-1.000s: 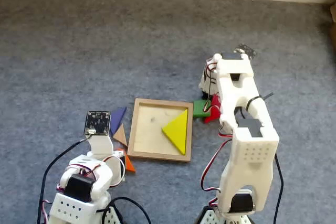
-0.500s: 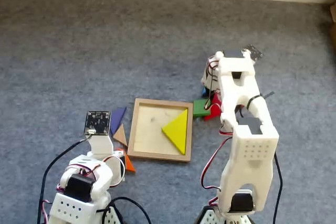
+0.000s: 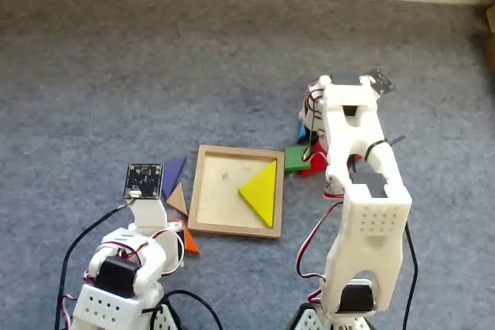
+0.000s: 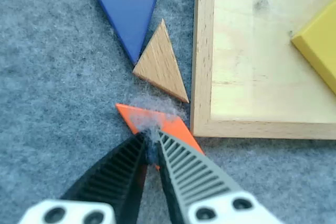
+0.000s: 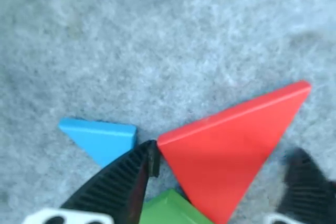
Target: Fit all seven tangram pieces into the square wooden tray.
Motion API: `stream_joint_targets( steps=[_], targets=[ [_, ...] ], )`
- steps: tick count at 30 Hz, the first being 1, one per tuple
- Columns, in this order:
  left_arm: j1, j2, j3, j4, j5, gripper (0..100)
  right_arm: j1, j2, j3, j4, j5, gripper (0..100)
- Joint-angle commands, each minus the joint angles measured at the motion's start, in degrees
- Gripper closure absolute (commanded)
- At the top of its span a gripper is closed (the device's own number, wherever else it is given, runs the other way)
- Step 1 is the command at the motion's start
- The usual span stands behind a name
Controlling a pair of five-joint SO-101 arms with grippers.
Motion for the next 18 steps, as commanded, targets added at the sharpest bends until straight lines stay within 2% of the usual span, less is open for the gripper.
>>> stream_joint_targets(
  steps=[1, 9, 18],
  targets=[
    [0.6, -0.5, 1.2, 0.1, -0.1, 99, 2.0, -0.3, -3.0, -1.0, -0.8, 54.0],
    [0.6, -0.5, 1.2, 0.1, -0.1, 99, 2.2, -0.4, -3.3, -0.9, -0.9, 53.8],
    [0.6, -0.5, 1.2, 0.1, -0.1, 99, 2.2, -0.4, -3.2, -4.6, -4.4, 53.8]
  ],
)
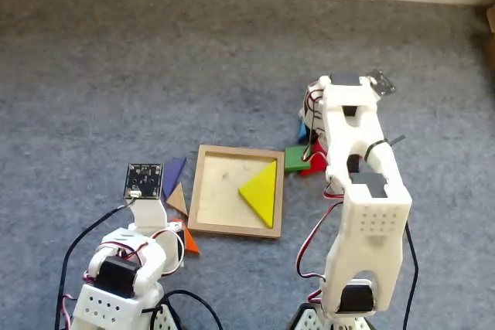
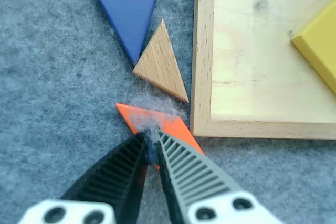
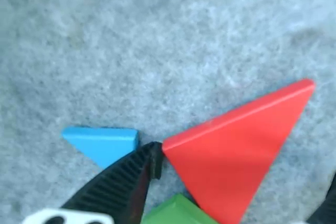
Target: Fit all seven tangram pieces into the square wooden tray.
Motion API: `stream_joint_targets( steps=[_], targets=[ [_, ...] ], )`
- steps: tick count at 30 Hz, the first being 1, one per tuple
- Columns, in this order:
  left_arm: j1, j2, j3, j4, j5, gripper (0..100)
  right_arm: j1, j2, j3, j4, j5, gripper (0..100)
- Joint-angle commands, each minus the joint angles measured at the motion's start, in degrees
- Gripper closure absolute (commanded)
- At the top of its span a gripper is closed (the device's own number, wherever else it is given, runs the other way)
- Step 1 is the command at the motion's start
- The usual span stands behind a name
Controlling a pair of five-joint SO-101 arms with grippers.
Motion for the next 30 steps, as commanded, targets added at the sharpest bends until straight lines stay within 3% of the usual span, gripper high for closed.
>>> stream_joint_targets(
  steps=[1, 30],
  targets=[
    [0.6, -0.5, 1.2, 0.1, -0.1, 99, 2.2, -0.6, -3.3, -2.4, -0.8, 53.8],
    [0.6, -0.5, 1.2, 0.1, -0.1, 99, 3.9, -2.6, -2.2, -1.7, -0.9, 53.8]
  ],
)
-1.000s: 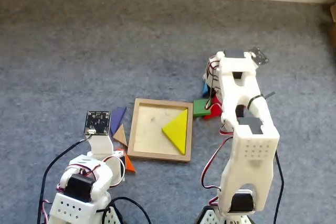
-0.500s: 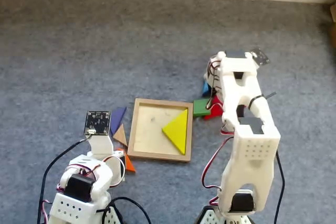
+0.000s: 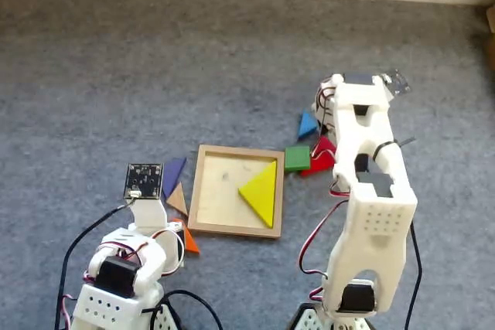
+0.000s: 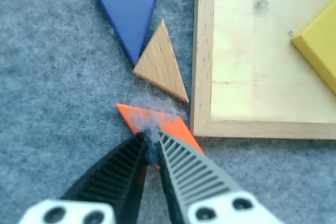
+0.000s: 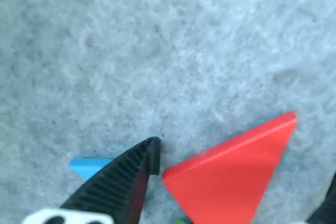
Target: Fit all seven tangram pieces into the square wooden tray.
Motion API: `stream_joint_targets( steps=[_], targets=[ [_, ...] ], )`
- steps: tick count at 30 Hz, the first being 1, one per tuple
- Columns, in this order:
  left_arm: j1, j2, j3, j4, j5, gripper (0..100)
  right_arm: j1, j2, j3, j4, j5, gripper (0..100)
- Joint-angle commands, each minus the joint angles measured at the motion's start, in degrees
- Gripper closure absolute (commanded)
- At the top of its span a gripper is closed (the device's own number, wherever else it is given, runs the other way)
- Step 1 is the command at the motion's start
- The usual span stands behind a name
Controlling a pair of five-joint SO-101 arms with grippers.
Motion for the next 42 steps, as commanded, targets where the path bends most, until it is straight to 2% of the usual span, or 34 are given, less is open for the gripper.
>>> stream_joint_targets(
  steps=[1, 7, 17, 23, 42],
  targets=[
    [0.6, -0.5, 1.2, 0.1, -0.2, 99, 0.7, -1.7, -0.9, 0.8, -0.7, 53.8],
    [0.6, -0.5, 1.2, 0.1, -0.2, 99, -3.4, -1.9, -0.8, 4.9, -0.7, 53.8],
    [0.6, -0.5, 1.2, 0.1, -0.2, 99, -3.8, -1.8, -0.5, 5.2, -0.4, 53.8],
    [0.6, -0.5, 1.2, 0.1, -0.2, 99, -7.0, -1.7, -0.7, 5.2, -0.2, 53.8],
    [0.6, -0.5, 1.2, 0.1, -0.2, 99, -6.9, -1.5, 2.6, 5.2, 2.0, 53.8]
  ],
)
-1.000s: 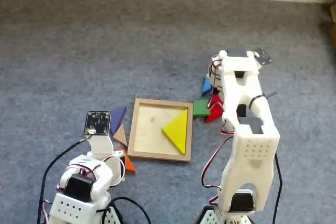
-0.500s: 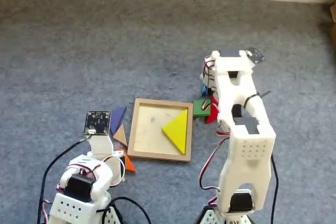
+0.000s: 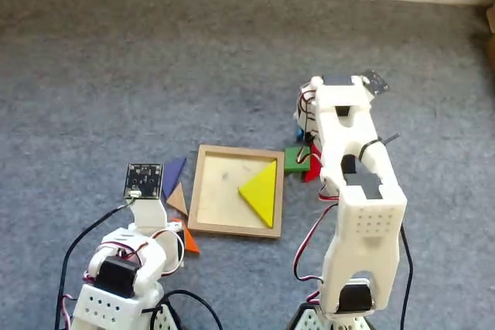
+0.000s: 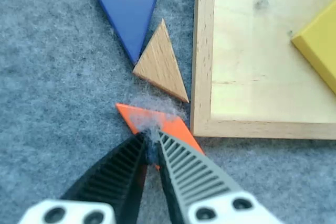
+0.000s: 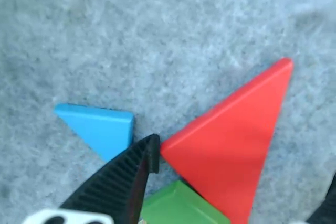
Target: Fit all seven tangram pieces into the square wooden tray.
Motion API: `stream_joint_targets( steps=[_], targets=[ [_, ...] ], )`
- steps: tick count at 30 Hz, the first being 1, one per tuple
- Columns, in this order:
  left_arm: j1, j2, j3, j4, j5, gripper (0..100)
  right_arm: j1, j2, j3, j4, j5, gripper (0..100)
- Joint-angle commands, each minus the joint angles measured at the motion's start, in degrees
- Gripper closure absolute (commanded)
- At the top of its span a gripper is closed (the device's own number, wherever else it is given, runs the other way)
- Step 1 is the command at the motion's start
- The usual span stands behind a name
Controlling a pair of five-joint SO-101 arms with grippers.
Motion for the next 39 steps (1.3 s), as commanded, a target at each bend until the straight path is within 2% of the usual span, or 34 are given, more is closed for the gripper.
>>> stream_joint_targets(
  steps=[1, 4, 10, 31, 39],
  targets=[
    [0.6, -0.5, 1.2, 0.1, -0.2, 99, -1.5, -1.4, 0.7, 0.7, 0.5, 53.8],
    [0.6, -0.5, 1.2, 0.1, -0.2, 99, -1.5, -1.4, 0.8, 0.7, 0.4, 55.6],
    [0.6, -0.5, 1.2, 0.1, -0.2, 99, -0.5, -1.4, 0.7, 0.7, 0.9, 72.0],
    [0.6, -0.5, 1.2, 0.1, -0.2, 99, 0.4, -1.5, 0.9, 0.8, 0.9, 73.0],
    [0.6, -0.5, 1.2, 0.1, -0.2, 99, 1.5, -1.6, 0.8, 0.8, 0.9, 89.7]
  ],
)
